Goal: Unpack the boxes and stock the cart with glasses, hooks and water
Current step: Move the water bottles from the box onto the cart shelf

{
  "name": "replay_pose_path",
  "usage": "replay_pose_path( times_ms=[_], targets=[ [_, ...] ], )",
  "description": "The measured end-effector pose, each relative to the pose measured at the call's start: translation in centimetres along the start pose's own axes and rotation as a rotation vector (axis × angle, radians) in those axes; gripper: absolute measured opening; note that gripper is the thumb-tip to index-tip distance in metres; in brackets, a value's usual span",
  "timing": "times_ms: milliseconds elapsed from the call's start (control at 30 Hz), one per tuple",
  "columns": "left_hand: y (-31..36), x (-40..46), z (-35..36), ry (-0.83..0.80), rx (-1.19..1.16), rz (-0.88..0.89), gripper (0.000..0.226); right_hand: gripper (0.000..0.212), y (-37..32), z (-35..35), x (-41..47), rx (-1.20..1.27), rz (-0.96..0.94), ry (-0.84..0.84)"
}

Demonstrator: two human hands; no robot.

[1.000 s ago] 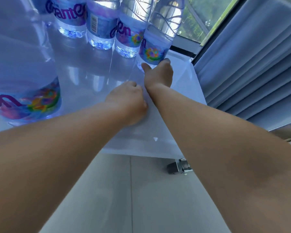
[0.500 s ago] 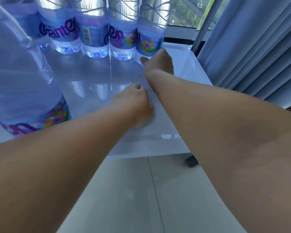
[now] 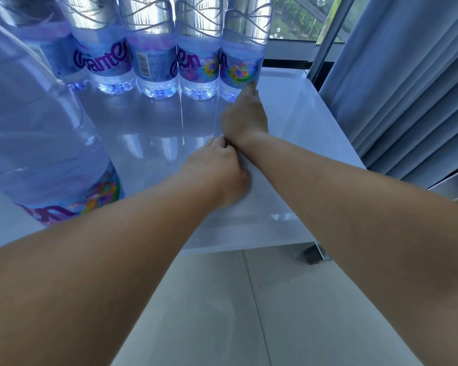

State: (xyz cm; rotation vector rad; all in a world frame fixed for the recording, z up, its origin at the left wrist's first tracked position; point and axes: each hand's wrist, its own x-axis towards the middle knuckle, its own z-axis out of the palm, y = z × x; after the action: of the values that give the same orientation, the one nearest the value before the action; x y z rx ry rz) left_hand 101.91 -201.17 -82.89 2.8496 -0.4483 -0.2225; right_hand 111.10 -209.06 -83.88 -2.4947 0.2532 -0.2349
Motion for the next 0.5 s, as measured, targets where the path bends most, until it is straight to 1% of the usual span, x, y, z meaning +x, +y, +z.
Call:
replay_pose_path(
  times_ms=[100,200,300,367,500],
  targets=[
    [0.0,0.1,0.1,0.005,0.014,0.01,0.045,0.067,0.8,-0.4,-0.5,-0.118,-0.06,-0.139],
    [0.1,0.1,0.1,0.005,0.027,0.003,0.048,0.072,0.7,-0.7,-0.2,-0.225,-0.045,-0.25],
    [0.0,0.1,0.2,0.018,0.057,0.015,0.05,0.074,0.1,-0.5,0.3,-0.28,-0.013,-0.264],
    [-0.1,0.2,0.3,0.025,0.07,0.025,0.052,0.073,0.1,-0.5,0.6,-0.299,-0.001,-0.243],
    [-0.2,-0.3,0.4,0.024,0.076,0.023,0.052,0.068,-0.1,-1.7,-0.1,-0.344,-0.025,-0.263]
  ],
)
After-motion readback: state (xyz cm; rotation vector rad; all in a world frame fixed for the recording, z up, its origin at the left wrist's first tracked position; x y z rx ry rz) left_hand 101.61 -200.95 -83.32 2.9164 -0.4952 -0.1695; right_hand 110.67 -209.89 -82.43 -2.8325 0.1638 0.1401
